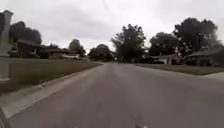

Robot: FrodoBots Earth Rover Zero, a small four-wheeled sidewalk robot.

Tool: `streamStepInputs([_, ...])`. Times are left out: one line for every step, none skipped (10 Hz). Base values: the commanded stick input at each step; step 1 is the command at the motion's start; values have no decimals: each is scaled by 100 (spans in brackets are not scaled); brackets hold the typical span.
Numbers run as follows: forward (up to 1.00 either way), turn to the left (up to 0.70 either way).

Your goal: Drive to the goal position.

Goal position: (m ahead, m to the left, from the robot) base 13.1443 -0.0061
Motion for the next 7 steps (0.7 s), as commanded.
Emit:
streamStepInputs([70,0])
streamStepInputs([70,0])
streamStepInputs([70,0])
streamStepInputs([70,0])
streamStepInputs([70,0])
streamStepInputs([70,0])
streamStepInputs([70,29])
